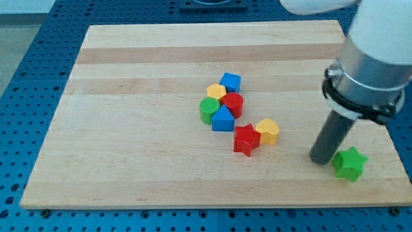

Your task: Push green circle towards right

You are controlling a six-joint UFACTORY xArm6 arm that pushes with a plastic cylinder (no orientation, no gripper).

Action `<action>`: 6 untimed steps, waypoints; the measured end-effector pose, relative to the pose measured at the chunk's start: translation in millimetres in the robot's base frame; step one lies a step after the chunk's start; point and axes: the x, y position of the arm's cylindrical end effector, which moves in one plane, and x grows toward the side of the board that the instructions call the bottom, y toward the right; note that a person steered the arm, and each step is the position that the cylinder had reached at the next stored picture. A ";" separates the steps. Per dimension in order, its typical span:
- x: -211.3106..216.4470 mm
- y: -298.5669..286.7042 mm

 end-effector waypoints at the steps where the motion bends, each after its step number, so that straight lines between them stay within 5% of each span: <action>1: -29.2 -2.6; 6: -37.1 -70.8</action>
